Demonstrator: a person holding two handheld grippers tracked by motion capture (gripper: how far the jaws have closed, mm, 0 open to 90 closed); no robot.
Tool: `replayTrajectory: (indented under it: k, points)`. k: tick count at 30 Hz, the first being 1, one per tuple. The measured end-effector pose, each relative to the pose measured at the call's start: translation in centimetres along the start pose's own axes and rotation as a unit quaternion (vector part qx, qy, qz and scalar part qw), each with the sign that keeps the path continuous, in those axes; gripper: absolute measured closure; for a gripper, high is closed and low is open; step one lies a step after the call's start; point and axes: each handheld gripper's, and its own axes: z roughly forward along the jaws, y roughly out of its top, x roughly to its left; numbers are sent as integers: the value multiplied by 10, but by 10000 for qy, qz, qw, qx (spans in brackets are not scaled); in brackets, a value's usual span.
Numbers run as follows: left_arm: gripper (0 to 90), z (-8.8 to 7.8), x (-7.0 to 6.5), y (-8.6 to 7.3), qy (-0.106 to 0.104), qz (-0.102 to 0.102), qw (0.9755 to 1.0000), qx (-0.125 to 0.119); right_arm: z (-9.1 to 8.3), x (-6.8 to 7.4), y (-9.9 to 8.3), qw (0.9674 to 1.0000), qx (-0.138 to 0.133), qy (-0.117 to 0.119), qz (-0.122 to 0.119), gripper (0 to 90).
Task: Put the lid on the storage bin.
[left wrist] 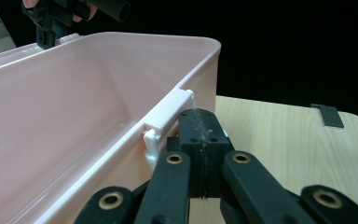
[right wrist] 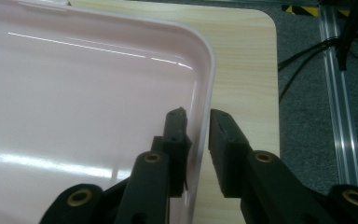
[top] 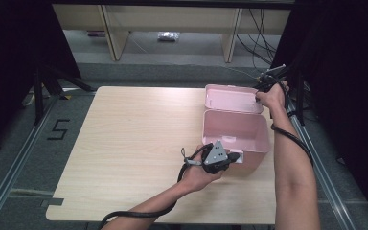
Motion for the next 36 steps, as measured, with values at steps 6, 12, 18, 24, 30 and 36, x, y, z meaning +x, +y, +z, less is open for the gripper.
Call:
replayTrajectory:
  k: [6, 12, 18, 24, 30, 36]
  points:
    - [896, 0, 0, 0, -2, -6, 10000, 6, 0, 1, 0, 10000, 42, -49, 32, 834]
    - [897, 0, 0, 0, -1, -30, 10000, 12, -2, 2, 1, 10000, 5, -85, 46, 846]
    - [897, 1, 0, 2, -13, -82, 10000, 40, -5, 0, 1, 9999, -79, -31, 130, 856]
    - [897, 1, 0, 2, -12, -140, 9999, 88, -9, 1, 0, 9998, -151, 27, 130, 861]
    - [897, 1, 0, 3, -31, -146, 9998, 116, -13, 1, 1, 9996, -262, 43, 4, 866]
    - [897, 2, 0, 3, -70, -153, 9998, 89, -19, 4, 3, 9994, -337, 73, 50, 870]
